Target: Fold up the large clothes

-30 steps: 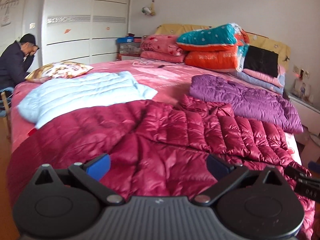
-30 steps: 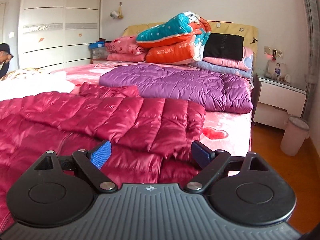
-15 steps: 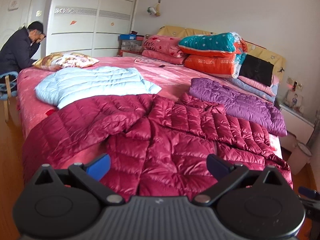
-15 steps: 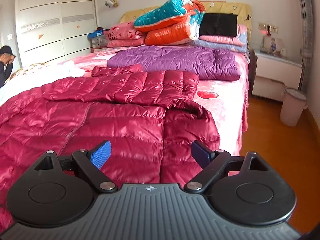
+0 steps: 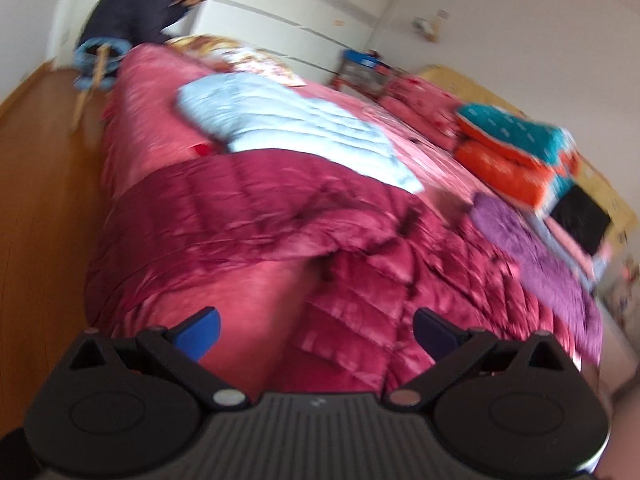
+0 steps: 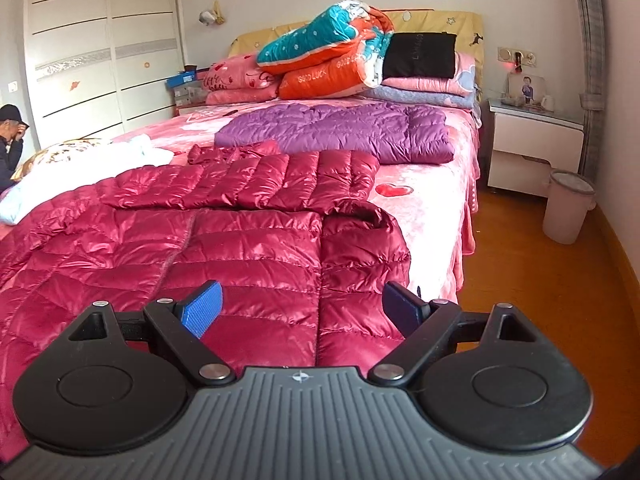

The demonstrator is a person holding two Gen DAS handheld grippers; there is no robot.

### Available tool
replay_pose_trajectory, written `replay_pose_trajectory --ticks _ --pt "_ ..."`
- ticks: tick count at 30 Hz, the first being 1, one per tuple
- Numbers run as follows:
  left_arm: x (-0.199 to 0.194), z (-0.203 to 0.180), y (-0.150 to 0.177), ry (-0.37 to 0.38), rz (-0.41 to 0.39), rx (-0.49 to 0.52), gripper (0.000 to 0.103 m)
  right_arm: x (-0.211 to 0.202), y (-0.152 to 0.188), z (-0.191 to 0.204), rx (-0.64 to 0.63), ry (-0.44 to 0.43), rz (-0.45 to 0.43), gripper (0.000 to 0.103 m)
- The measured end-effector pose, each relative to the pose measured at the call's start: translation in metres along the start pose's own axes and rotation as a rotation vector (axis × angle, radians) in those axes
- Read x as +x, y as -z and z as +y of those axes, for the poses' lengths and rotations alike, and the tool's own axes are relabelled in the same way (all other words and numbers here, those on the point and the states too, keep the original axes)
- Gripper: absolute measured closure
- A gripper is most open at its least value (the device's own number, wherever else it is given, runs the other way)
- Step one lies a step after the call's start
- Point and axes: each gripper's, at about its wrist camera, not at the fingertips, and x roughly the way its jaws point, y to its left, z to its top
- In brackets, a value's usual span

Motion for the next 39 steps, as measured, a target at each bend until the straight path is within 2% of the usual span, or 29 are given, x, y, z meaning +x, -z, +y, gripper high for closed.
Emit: replay_pose_trajectory --ticks 3,6,12,18,22,26,31,39 --pt "0.008 0.019 -0.006 -0.006 0.000 -0.125 0.001 -0.003 0.001 0.007 -0.027 0.003 -0.001 0.000" --pt "0.020 0.038 -0.011 0.018 0.009 -0.269 0.001 -0.003 0.000 0.009 -0.029 0.003 0.003 0.000" --pt "0.044 0.078 -0.017 0.172 0.033 -0.608 0.001 0.003 0.002 0.009 -0.021 0.025 0.035 0.000" --pt "0.067 0.110 -0.016 0.257 0.030 -0.905 0.001 0.011 0.003 0.010 -0.036 0.035 0.068 0.000" --pt "0.077 0.118 -0.020 0.252 0.017 -0.945 0.001 0.016 0.005 0.015 -0.071 0.032 0.093 0.000" --pt "0.087 0.124 -0.017 0.257 0.041 -1.009 0.001 0.020 0.007 0.020 -0.104 0.021 0.113 0.000" --pt "0.094 0.133 -0.016 0.247 0.041 -1.017 0.001 0.026 0.008 0.027 -0.150 0.009 0.131 0.000" --pt "0.105 0.144 -0.030 0.202 -0.007 -0.997 0.001 0.034 0.008 0.034 -0.175 0.005 0.133 0.000"
